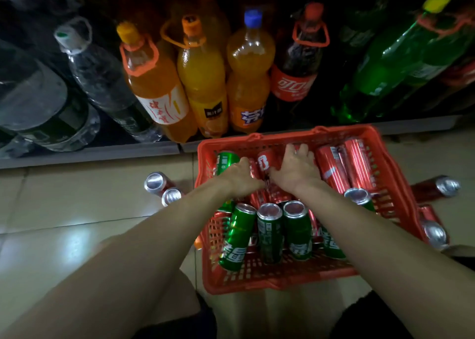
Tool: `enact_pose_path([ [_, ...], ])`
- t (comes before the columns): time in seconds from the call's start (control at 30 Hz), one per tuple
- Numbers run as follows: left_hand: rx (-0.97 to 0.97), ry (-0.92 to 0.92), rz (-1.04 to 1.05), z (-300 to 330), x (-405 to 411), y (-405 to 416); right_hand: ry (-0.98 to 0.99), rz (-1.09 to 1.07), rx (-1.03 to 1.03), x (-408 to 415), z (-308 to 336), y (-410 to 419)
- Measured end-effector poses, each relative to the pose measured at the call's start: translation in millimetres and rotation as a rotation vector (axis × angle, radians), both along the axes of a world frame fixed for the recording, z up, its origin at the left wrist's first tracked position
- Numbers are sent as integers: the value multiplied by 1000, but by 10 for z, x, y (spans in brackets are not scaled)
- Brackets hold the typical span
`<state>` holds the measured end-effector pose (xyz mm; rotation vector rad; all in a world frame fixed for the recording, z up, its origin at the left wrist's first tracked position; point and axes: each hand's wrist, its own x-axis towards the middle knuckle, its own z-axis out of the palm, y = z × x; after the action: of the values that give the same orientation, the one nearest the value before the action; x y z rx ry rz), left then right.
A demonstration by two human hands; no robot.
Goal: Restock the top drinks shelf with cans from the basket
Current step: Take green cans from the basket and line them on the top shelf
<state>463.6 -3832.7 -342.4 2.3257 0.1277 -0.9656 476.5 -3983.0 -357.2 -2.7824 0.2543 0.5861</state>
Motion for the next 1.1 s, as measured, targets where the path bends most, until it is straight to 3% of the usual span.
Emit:
enact_pose_path([
  [0.2, 78, 153, -253, -37, -109, -135, -26, 104, -10, -89, 80, -166],
  [0.33, 219, 158, -528, -73, -186, -166, 230, 294, 98, -187, 193, -277],
  [0.47, 312, 79, -687, -133, -288, -154, 442, 479, -8, -244, 324, -233],
  [0.6, 360, 65, -730, -145, -302, -129, 523, 514, -48, -287, 363, -267],
  [0.8, 448, 45, -819, -107, -337, -222, 479, 560, -85, -419, 323, -319],
  [1.1, 342, 75, -669, -180, -373, -191, 398, 447, 50, -596, 227, -442],
])
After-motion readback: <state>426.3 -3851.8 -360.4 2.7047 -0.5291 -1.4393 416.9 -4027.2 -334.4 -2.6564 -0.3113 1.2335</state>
